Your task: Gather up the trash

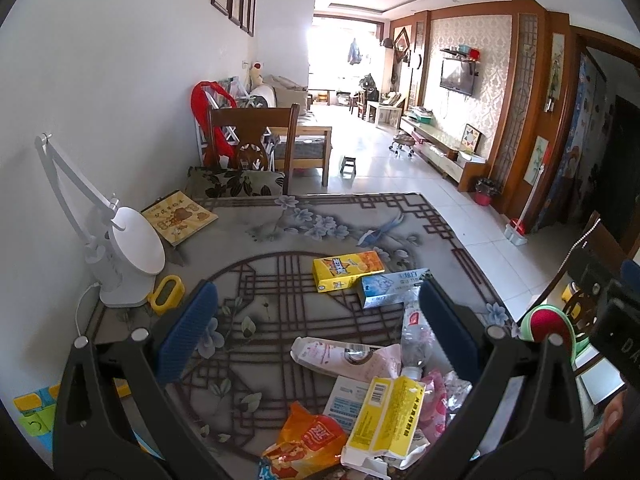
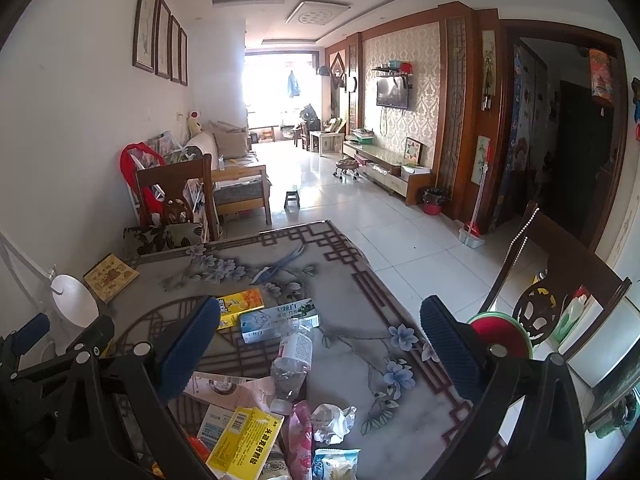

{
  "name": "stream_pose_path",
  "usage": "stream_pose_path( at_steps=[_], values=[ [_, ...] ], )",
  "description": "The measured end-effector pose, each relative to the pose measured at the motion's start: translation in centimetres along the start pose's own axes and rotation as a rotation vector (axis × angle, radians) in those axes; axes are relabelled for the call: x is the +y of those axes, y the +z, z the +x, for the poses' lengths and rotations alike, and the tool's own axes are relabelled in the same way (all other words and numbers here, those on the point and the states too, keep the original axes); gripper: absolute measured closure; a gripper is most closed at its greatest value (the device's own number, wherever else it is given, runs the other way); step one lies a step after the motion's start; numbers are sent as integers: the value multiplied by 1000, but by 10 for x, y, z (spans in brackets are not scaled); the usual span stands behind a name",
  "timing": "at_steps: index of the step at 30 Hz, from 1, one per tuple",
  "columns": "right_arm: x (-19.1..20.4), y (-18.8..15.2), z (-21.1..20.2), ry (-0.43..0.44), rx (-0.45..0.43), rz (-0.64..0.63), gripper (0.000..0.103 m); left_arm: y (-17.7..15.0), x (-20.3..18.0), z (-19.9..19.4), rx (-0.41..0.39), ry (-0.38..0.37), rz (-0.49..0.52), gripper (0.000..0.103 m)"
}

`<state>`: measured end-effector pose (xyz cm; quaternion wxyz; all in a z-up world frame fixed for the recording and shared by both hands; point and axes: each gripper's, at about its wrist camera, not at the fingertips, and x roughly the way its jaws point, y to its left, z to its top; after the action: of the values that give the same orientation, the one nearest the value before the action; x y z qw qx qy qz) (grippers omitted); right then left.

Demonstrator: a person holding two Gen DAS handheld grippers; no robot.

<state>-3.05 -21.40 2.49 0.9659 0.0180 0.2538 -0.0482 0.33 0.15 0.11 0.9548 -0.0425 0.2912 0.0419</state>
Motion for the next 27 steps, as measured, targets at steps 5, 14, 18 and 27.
stream_pose_path(
  at_steps=[5,14,18,27],
  values=[
    [-1,-1,1,-9,-2,5,7,-1,-2,-1,-1,1,0,4],
    [-4,1,2,-15,6,9,7,-1,-2,-1,1,-1,3,4],
    [-6,0,2,-19,8,10,7,-2,-3,0,2,-1,5,4],
    [-9,0,6,-40,22,6,7,-8,-4,2,14,2,18,4]
  ],
)
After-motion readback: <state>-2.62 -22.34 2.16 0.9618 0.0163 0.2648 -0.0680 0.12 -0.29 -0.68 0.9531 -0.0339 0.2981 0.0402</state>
